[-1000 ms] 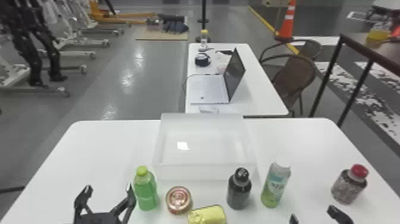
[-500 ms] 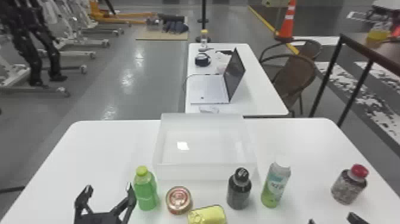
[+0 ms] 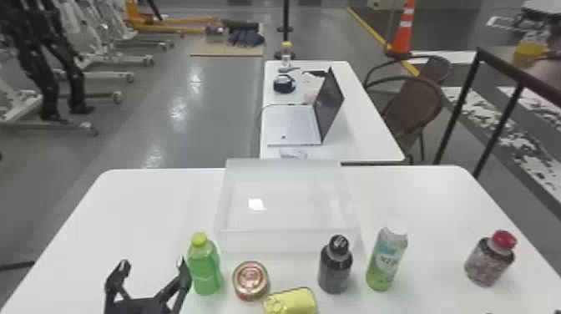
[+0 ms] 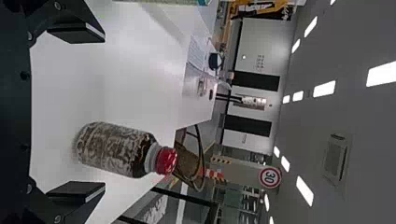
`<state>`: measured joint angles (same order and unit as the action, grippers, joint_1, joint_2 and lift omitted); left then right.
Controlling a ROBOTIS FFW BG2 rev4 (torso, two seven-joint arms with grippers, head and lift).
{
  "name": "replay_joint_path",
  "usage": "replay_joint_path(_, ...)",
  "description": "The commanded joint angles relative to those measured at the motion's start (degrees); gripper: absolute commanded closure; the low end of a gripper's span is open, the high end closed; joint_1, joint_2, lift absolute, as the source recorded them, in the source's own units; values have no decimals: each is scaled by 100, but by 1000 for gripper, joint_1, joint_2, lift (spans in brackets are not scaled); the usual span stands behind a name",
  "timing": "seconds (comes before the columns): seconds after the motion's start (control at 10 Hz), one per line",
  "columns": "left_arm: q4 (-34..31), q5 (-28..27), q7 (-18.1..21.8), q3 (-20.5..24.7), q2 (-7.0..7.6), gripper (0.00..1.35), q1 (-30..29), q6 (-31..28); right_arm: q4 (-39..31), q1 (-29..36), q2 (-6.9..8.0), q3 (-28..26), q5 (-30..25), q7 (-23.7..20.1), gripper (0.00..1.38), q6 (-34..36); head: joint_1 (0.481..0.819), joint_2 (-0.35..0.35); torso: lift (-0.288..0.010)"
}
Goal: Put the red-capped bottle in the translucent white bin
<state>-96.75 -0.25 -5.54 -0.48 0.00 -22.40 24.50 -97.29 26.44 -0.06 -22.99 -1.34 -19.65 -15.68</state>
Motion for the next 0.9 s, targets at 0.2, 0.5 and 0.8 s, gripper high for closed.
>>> replay_joint_path(0.2, 33, 34, 0, -22, -15, 298, 26, 29, 694, -341, 11, -549, 292, -136, 171, -409, 549, 0, -100)
replay_joint_path(0.5, 77, 52, 0, -40, -15, 298, 43, 64, 1388, -877, -240, -619, 582, -654, 171, -445, 549, 0, -100)
replay_joint_path(0.8, 103, 87, 0, -48, -15, 298, 52, 82, 1775, -1228, -478, -610, 600, -760, 173, -515, 549, 0, -100)
